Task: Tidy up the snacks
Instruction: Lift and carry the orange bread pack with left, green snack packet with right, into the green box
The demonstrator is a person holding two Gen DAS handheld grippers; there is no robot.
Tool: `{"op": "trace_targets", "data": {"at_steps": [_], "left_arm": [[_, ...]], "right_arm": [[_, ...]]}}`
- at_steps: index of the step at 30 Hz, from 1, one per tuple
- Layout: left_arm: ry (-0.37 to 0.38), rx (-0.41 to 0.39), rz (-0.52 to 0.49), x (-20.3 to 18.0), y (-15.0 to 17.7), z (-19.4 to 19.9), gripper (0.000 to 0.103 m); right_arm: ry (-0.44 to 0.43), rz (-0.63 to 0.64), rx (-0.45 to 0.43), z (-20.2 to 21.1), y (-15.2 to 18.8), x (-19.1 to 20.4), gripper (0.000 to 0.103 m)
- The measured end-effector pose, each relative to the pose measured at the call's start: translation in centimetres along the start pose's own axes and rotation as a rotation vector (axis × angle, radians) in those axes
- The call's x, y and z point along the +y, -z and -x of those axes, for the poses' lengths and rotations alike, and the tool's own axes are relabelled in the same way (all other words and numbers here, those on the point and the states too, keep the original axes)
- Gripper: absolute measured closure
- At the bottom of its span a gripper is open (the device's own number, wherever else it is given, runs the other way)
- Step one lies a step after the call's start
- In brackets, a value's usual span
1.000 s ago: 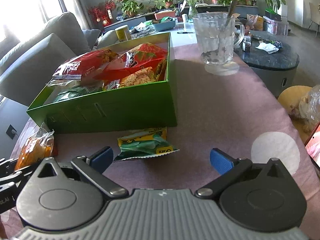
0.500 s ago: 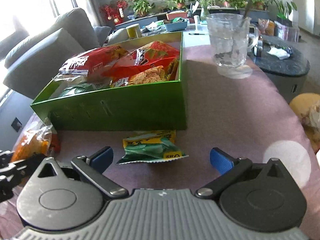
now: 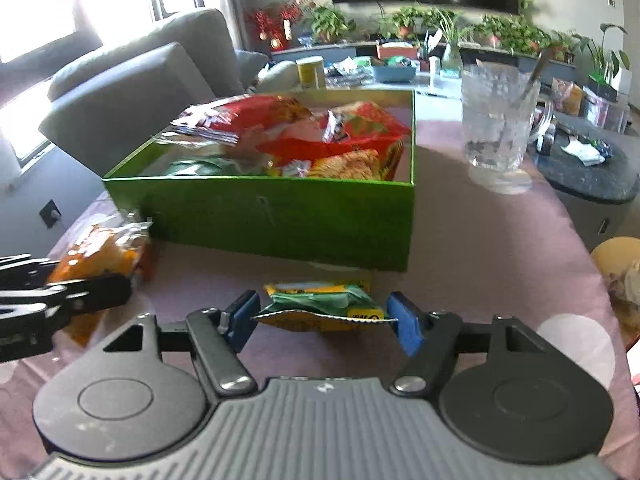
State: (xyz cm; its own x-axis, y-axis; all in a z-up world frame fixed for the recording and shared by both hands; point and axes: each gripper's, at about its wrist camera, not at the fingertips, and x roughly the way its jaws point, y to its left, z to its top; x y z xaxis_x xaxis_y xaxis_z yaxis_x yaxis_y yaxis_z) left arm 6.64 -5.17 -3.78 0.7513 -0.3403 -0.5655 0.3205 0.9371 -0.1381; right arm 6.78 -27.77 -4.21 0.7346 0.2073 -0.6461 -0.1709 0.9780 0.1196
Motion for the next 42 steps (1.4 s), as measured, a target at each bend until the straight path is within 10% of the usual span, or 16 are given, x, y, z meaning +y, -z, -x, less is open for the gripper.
{"op": "trace_targets", "data": {"at_steps": [25,42], "left_arm": [[-0.004,-0.034,-0.019,-0.3,-0.5,1.6,0.062],[-0.069,-0.103,-0.039,1.8,-6.8,-0.3,0.062]], "right_arm": [[-0.052,-0.006,-0.121,4.7,-1.8,1.5,0.043],[-0.055,-0.076,-0.184,2.7,-8.3,1.9,0.043]]}}
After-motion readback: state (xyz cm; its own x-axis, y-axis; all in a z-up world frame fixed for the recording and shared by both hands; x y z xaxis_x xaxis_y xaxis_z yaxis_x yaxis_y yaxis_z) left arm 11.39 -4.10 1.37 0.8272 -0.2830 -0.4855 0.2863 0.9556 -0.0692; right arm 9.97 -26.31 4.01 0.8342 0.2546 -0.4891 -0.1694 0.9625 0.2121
